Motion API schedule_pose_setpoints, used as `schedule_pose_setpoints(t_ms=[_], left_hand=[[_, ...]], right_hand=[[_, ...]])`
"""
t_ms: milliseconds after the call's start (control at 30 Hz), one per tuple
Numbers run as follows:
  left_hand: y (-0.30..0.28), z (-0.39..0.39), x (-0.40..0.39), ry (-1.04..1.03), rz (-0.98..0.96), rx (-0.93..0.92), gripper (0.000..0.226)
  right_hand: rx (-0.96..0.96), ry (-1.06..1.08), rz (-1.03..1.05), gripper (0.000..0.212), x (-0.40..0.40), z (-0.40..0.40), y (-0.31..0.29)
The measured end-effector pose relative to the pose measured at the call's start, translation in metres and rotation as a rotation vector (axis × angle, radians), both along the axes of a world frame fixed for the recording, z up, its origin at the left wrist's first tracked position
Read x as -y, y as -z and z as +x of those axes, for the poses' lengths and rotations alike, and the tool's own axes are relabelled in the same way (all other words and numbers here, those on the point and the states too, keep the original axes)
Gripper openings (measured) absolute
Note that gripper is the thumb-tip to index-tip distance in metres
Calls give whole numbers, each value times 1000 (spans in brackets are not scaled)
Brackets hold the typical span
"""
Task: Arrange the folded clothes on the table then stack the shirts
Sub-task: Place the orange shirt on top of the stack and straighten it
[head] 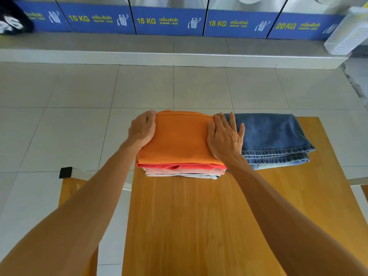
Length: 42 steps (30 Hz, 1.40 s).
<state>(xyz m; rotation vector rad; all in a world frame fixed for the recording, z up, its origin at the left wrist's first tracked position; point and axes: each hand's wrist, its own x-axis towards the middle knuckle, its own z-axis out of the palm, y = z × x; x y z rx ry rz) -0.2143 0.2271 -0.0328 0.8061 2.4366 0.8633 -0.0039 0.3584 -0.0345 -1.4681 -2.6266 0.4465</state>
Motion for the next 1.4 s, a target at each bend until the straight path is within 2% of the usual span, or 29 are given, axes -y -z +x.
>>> schedule_pose_setpoints(t_ms=[133,233,300,433,733,867,1033,1167,1233,1300,1400], left_hand=[[-2,10,16,40,-25,-391,56],[-9,35,22,178,41,-590,53],[1,49,24,307,-5,-649,53],[19,54,27,314,-77,-564,56],[32,61,30,363,-200,-619,61],[33,61,31,370,-207,-621,61],[14,55,25,370,-195,-565,59],[-15,26,8,210,129,-425,48],[-24,13,-1,229,122,-344,39],[-29,8,-8,303,37,-279,33],[-29,1,-14,324,-41,-344,26]], right_hand=[[-55,-37,106,58,10,-3,-16],[-115,-165,187,54,27,-15,-24],[-82,-268,196,56,39,-21,-18],[-13,-271,144,61,46,-22,-1],[89,-255,156,66,53,-20,10],[96,-259,169,66,54,-18,10],[98,-318,91,66,40,-15,-6],[-76,-95,123,57,25,-3,-22],[-167,44,78,58,22,4,-27],[-230,175,-14,64,22,10,-29],[-222,261,-76,66,28,18,-25]])
